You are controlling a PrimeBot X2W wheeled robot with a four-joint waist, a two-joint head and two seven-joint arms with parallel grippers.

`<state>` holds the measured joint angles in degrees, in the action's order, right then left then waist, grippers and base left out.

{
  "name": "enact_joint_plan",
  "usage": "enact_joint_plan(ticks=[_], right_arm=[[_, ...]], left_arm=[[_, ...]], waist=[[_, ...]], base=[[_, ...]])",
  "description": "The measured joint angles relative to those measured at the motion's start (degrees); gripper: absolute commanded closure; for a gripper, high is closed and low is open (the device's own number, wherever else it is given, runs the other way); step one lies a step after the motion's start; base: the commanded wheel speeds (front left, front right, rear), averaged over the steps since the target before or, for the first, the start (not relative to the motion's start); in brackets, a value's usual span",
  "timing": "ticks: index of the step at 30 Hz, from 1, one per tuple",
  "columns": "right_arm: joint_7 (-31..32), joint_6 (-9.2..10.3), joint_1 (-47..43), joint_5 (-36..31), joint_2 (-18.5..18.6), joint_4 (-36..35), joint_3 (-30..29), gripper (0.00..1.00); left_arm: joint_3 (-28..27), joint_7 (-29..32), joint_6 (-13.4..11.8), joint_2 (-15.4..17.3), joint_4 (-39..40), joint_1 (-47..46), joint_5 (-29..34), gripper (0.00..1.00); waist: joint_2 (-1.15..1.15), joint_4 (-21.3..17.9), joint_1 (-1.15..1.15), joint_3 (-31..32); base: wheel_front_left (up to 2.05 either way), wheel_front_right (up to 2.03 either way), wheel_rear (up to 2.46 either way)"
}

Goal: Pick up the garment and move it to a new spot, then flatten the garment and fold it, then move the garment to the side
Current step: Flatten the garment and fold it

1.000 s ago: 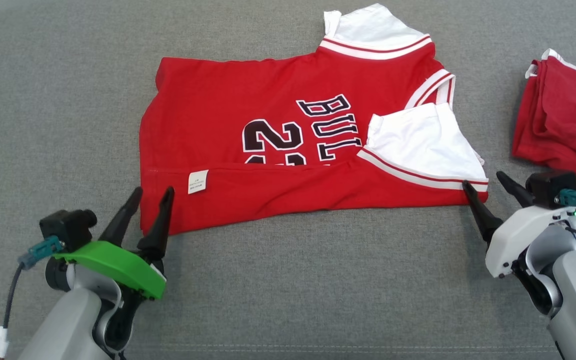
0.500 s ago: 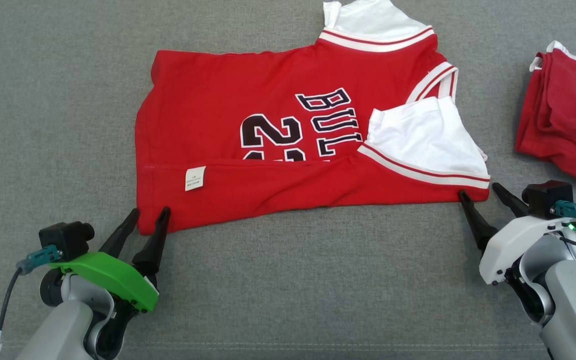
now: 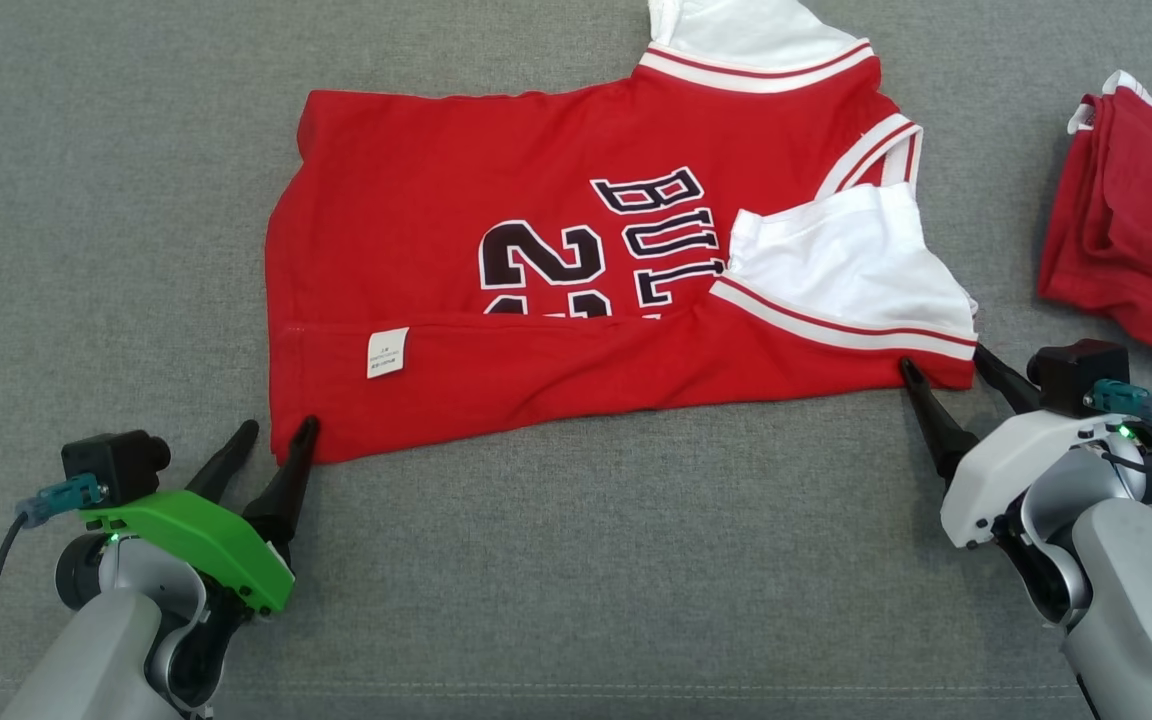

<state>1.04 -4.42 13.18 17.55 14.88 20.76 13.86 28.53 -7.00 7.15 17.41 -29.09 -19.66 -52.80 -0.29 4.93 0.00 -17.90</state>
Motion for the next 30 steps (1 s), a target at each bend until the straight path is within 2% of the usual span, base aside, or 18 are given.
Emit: enact_joint_plan(ticks=[5, 6, 7, 8, 9, 10, 11, 12, 18, 30], right_arm=[[0.0, -0.03, 0.8, -0.12, -0.07, 0.32, 0.35, 0.0], [0.0, -0.05, 0.91, -0.09, -0.1, 0.49, 0.35, 0.22], [0.01, -0.12, 1.04, -0.04, -0.14, 0.73, 0.4, 0.63], [0.04, -0.25, 1.21, 0.22, -0.31, 0.96, 0.44, 0.74], [0.1, -0.38, 1.38, 0.62, -0.55, 1.18, 0.48, 1.0], [0.13, -0.59, 1.51, 1.14, -0.73, 1.34, 0.49, 1.0], [0.3, -0.62, 1.57, 1.76, -0.88, 1.45, 0.48, 1.0], [0.59, -1.12, 1.58, 3.2, -1.25, 1.59, 0.41, 1.0], [1.04, -1.61, 1.12, 6.88, -1.74, 2.05, -0.97, 1.0], [5.98, -2.63, -7.64, 14.41, -0.19, -2.4, -2.31, 1.0]], left_arm=[[0.11, 0.59, 0.0, 0.07, -0.6, -0.48, -0.56, 0.0], [0.16, 0.93, 0.0, -0.03, -0.67, -0.64, -0.8, 0.0], [0.26, 0.93, 0.0, -0.2, -0.7, -0.89, -1.0, 0.0], [0.43, 1.18, 0.0, -0.45, -0.73, -1.27, -1.33, 0.33], [0.67, 1.78, 0.0, -0.82, -0.67, -1.64, -2.27, 0.71], [0.8, 2.14, 0.0, -1.43, -0.6, -1.88, -3.42, 0.71], [0.87, 2.2, 0.0, -2.03, -0.59, -2.07, -3.98, 0.95], [1.47, 2.98, 0.0, -2.49, -0.19, -2.23, -4.37, 1.0], [2.94, 5.3, 0.0, -2.22, -0.04, -2.24, -6.73, 1.0], [2.52, 11.71, 0.41, 3.8, 4.44, 2.41, -11.91, 1.0]], waist=[[0.0, -0.26, 0.0, -0.27], [0.0, -0.3, 0.0, -0.32], [0.0, -0.33, 0.0, -0.37], [0.0, -0.34, 0.0, -0.41], [0.0, -0.34, 0.0, -0.43], [0.0, -0.34, 0.0, -0.44], [0.0, -0.34, 0.0, -0.45], [0.0, -0.36, 0.0, -0.4], [0.0, -0.35, 0.0, 0.9], [0.0, 0.02, 0.0, 4.67]], base=[[0.0, 0.0, 0.0], [0.0, 0.0, 0.0], [0.0, 0.0, 0.0], [0.0, 0.0, 0.0], [0.0, 0.0, 0.0], [0.0, 0.0, 0.0], [0.0, 0.0, 0.0], [0.0, 0.0, 0.0], [0.0, 0.0, 0.0], [0.0, 0.0, 0.0]])
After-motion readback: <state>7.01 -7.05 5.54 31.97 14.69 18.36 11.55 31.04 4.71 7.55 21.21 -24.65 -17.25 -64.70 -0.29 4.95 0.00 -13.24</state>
